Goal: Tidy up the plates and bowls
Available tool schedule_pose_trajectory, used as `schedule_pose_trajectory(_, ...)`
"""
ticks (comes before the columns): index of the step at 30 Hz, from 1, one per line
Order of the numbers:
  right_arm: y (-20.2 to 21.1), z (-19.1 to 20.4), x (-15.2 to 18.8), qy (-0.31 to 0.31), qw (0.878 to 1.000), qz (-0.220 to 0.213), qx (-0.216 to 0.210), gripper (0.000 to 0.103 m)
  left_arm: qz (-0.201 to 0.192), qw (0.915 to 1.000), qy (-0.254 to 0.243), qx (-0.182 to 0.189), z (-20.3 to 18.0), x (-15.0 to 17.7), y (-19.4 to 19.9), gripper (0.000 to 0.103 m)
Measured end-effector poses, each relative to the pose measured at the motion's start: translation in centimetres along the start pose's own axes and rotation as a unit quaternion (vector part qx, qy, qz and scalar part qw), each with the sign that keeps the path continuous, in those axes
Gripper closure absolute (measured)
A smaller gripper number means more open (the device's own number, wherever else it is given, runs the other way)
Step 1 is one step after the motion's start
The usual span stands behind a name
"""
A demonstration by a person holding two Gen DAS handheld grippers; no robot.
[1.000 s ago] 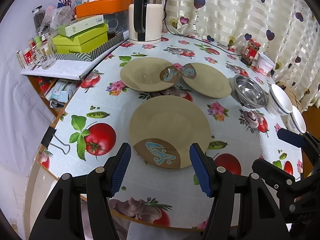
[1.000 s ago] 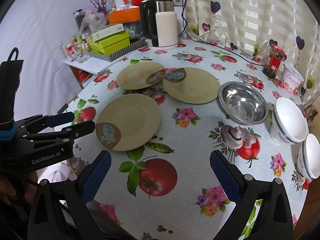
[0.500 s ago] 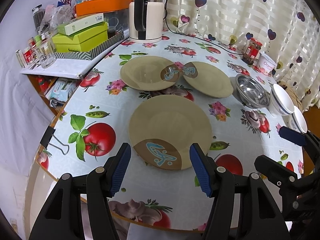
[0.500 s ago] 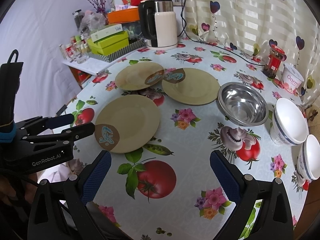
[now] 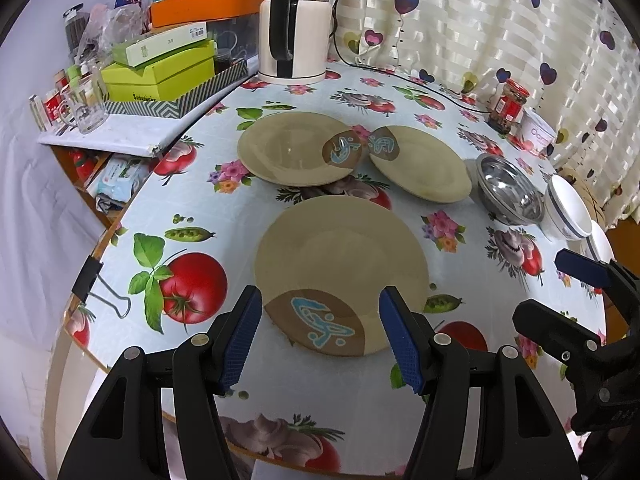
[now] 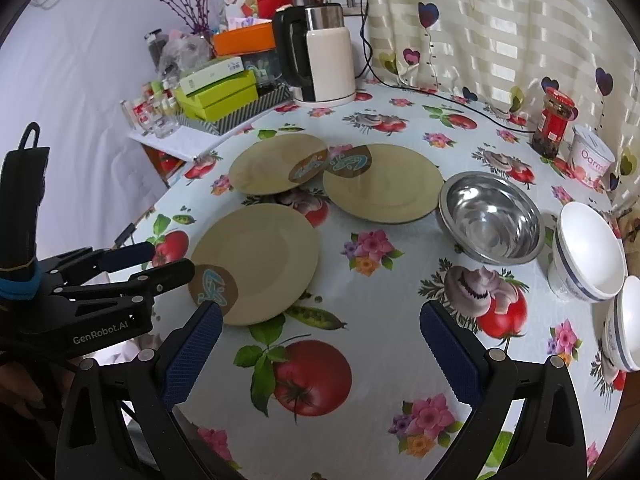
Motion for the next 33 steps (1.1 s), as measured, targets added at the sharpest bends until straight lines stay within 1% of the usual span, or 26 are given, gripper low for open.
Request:
schedule_pose_trajectory(6,-1.0,-0.3,-0.3,-0.006,1.0,0.013,-0.007,0.003,0.004,1.0,0.005,0.0,0.5,-0.3,-0.8,0.041)
schedule_pose_trajectory(21,-3.5,-0.2,-2.0,0.009,0.999,0.033,-0.016,0.003,0.011,0.9997,0.02,0.004,2.0,-1.3,-2.9,0.041)
schedule_pose_trajectory(25,-4.1,0.2,-2.7,0.019,0.999,0.034,-0.019,0.008,0.009,0.9997,0.021,0.001,2.4,-1.8,-3.3,0.044)
schedule_pose_trajectory(28,-4.6,0.4,-3.2,0.028,0.999,0.035,-0.021,0.014,0.007,0.9997,0.022,-0.001,2.7,-2.1,-3.6,0.044)
schedule_pose_trajectory(33,-5.5,0.5,-4.2,0.036,0.998,0.036,-0.025,0.014,0.005,0.9995,0.03,-0.001,3.3,-2.7,-4.0,0.044)
Point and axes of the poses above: each gripper's, at about its wrist camera, not at the fingertips, and y roughly against the way its jaws point, z to its left, x to its underside, the point moved 8 cm from there along -y, roughly the way its jaws point, and after that the axes turned 7 degrees about -z, right-handed, at the moved point
